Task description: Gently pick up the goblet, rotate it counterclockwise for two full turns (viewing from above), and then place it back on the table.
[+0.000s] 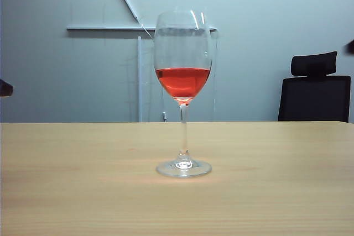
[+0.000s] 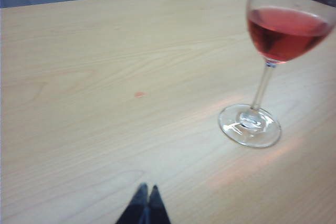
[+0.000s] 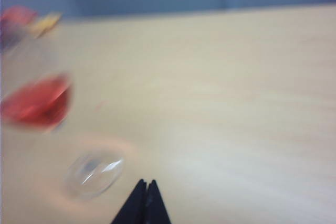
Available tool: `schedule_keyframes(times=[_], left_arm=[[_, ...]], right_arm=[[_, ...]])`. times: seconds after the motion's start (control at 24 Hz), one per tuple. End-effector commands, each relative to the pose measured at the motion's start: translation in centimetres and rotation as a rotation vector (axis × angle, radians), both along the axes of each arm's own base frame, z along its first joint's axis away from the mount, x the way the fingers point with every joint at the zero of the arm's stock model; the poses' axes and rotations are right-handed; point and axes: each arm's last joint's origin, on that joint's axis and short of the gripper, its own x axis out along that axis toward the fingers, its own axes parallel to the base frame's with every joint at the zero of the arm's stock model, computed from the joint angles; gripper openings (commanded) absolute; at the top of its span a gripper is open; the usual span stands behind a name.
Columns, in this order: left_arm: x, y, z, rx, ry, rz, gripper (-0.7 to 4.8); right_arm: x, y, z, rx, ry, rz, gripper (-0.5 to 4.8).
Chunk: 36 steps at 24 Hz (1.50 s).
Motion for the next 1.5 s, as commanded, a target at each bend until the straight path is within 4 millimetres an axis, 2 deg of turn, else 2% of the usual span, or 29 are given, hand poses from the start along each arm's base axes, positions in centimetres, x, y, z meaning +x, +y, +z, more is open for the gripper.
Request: schedule_keyframes(times=[0.04,0.08,0.29,0.54,0.67,0.83,1.5], left_arm=[[-0.1,-0.1,0.2,-0.002,-0.006,-0.009,-0.05],[-0.1,-0.1,0.2,-0.002,-0.006,-0.009,-0.05],[-0.1,-0.1,0.2,-0.002,-0.006,-0.009,-0.05],[-0.1,-0.1,0.2,-0.002,-0.006,-0.009,-0.05],[-0.1,-0.1,0.2,-0.002,-0.006,-0.009,-0.05],[-0.1,-0.1,0.2,-0.002,-0.006,-0.009,-0.05],[-0.1,-0.1,0.2,-0.002,-0.006,-0.009,-0.05]], right_arm=[[1.2,2.6,0.3,-0.12,-0.088,0.186,1.15],[1.7,3.8,0.0,-0.151,-0.101,0.23,1.83],[3.7,6.5,-1.4,-0.149,-0.134,0.263,2.49],[6.5,8.7,-3.5,-0.116,-0.206,0.403,2.53],[8.5,10.1,-5.4,-0.103,-0.206,0.454,2.67],[9.4,10.6,-6.3,-0.093,-0.213,0.455,2.66],[11.8,12.3,-5.5,-0.088,-0.211,0.479,2.66]])
